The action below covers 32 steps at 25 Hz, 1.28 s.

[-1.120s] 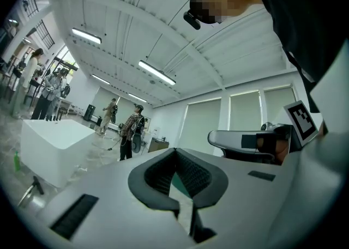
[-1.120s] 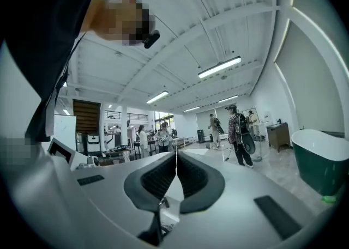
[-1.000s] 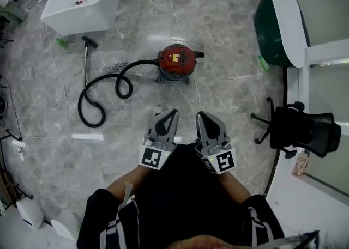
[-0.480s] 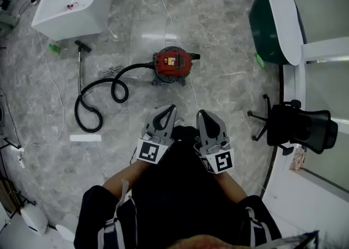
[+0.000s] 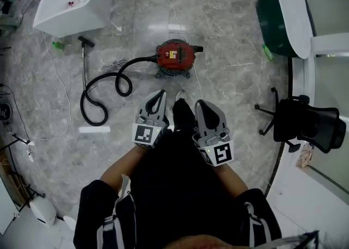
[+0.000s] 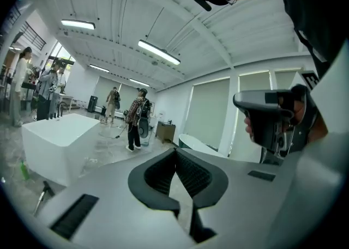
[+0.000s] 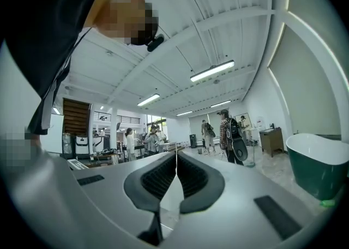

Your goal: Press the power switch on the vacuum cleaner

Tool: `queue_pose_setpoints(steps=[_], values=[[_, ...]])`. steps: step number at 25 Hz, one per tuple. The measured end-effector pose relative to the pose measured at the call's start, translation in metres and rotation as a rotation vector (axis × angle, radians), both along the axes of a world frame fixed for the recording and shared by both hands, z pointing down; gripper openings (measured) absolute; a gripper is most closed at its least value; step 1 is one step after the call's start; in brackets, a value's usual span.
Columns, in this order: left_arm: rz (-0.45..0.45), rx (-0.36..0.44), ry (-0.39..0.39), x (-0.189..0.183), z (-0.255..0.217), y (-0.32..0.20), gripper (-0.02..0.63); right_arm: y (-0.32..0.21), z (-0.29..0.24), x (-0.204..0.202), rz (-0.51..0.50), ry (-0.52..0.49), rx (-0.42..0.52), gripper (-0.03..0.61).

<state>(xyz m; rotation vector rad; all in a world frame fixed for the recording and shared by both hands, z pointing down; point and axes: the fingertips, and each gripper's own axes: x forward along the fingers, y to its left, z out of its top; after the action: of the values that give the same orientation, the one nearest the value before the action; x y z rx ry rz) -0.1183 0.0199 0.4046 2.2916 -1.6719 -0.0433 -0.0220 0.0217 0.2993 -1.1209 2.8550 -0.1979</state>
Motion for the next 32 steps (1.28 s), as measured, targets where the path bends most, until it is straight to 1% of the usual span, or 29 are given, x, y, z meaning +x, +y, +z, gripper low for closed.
queue_pose_setpoints(steps=[1,3,4,6,10,12,14,16,18,22,24,26,27,28,32], values=[[0.009,-0.007,-0.014,0.003,0.006,-0.005,0.018,-0.003,-0.001,0.002,0.0,-0.002,0.01,0.02],[0.032,-0.028,-0.075,0.007,0.023,-0.013,0.018,-0.009,0.0,0.007,0.004,-0.011,0.012,0.02],[0.042,-0.038,-0.107,0.009,0.033,-0.018,0.018,-0.013,0.001,0.01,0.007,-0.021,0.003,0.02],[0.055,-0.079,-0.145,0.01,0.057,-0.031,0.018,-0.022,0.006,0.016,0.015,-0.034,-0.024,0.02],[0.084,-0.162,-0.187,0.017,0.096,-0.06,0.018,-0.039,0.019,0.026,0.026,-0.04,-0.051,0.02],[0.071,-0.192,-0.191,0.018,0.111,-0.074,0.018,-0.049,0.023,0.03,0.026,-0.047,-0.051,0.02],[0.054,-0.208,-0.206,0.017,0.126,-0.087,0.018,-0.062,0.023,0.033,0.036,-0.042,-0.032,0.02],[0.064,-0.229,-0.254,0.014,0.151,-0.097,0.018,-0.072,0.026,0.035,0.035,-0.034,-0.019,0.02],[0.08,-0.268,-0.306,0.011,0.182,-0.106,0.018,-0.08,0.032,0.037,0.016,-0.024,-0.02,0.02],[0.123,-0.345,-0.418,0.009,0.255,-0.121,0.018,-0.097,0.052,0.045,-0.025,-0.003,-0.036,0.02],[0.145,-0.389,-0.476,0.007,0.291,-0.127,0.018,-0.11,0.061,0.047,-0.024,-0.011,-0.055,0.02],[0.186,-0.408,-0.537,0.01,0.314,-0.131,0.018,-0.121,0.067,0.048,-0.015,-0.028,-0.074,0.02],[0.199,-0.418,-0.549,0.013,0.324,-0.132,0.018,-0.124,0.07,0.049,-0.013,-0.031,-0.081,0.02],[0.203,-0.433,-0.545,0.014,0.332,-0.132,0.018,-0.125,0.073,0.05,-0.011,-0.032,-0.087,0.02],[0.199,-0.497,-0.459,0.015,0.358,-0.142,0.018,-0.126,0.088,0.044,-0.019,-0.038,-0.12,0.02]])
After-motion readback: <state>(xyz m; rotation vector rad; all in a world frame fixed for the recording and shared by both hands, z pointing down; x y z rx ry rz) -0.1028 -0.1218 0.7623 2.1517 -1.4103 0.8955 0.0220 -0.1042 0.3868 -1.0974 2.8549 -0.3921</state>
